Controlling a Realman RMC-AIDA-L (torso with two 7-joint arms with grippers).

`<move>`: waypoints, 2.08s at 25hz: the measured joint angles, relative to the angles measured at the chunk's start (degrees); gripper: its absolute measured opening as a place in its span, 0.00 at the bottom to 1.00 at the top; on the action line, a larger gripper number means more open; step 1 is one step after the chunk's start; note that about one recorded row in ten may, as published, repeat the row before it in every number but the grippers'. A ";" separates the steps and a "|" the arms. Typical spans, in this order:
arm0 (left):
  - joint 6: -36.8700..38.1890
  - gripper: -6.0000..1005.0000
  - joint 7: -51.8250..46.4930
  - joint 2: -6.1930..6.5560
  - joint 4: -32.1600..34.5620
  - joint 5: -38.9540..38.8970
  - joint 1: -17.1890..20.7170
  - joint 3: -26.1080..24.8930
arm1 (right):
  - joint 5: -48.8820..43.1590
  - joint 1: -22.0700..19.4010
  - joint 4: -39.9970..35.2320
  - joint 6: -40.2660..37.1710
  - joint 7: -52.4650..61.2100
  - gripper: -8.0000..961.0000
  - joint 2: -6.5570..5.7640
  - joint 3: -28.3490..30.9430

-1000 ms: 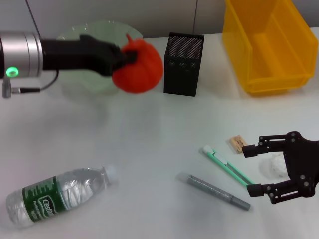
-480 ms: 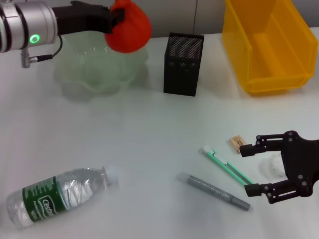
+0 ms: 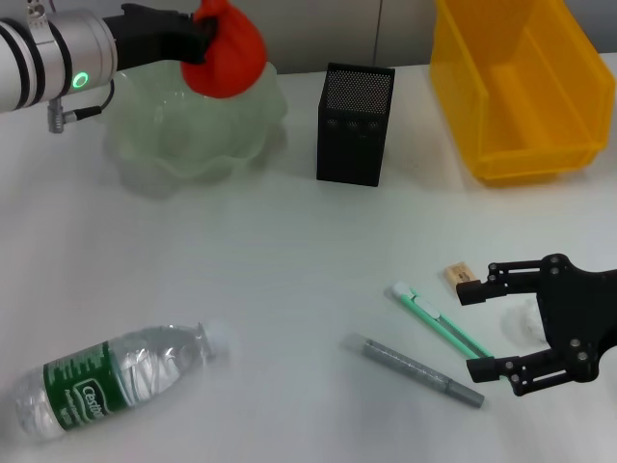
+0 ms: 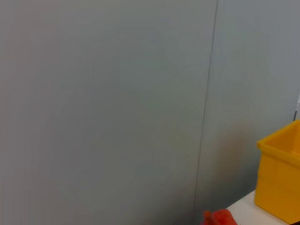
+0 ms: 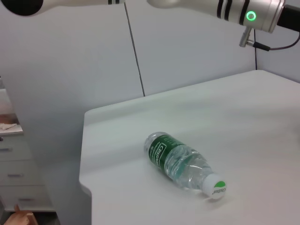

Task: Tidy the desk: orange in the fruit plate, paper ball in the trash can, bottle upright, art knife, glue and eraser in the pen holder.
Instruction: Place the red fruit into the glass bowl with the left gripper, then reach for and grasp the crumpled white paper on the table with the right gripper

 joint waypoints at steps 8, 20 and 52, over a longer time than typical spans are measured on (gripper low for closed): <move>-3.84 0.13 -1.22 0.00 -1.21 0.02 0.11 0.24 | 0.00 0.03 0.07 0.03 -0.09 0.84 0.00 0.00; -5.21 0.46 -1.13 0.00 -1.70 0.27 -0.01 0.69 | 0.00 0.43 0.63 0.61 -0.13 0.84 0.00 0.00; 67.13 0.84 25.13 2.68 5.69 -10.10 18.53 -21.17 | -8.40 1.64 -20.57 1.70 23.74 0.84 -0.08 -3.77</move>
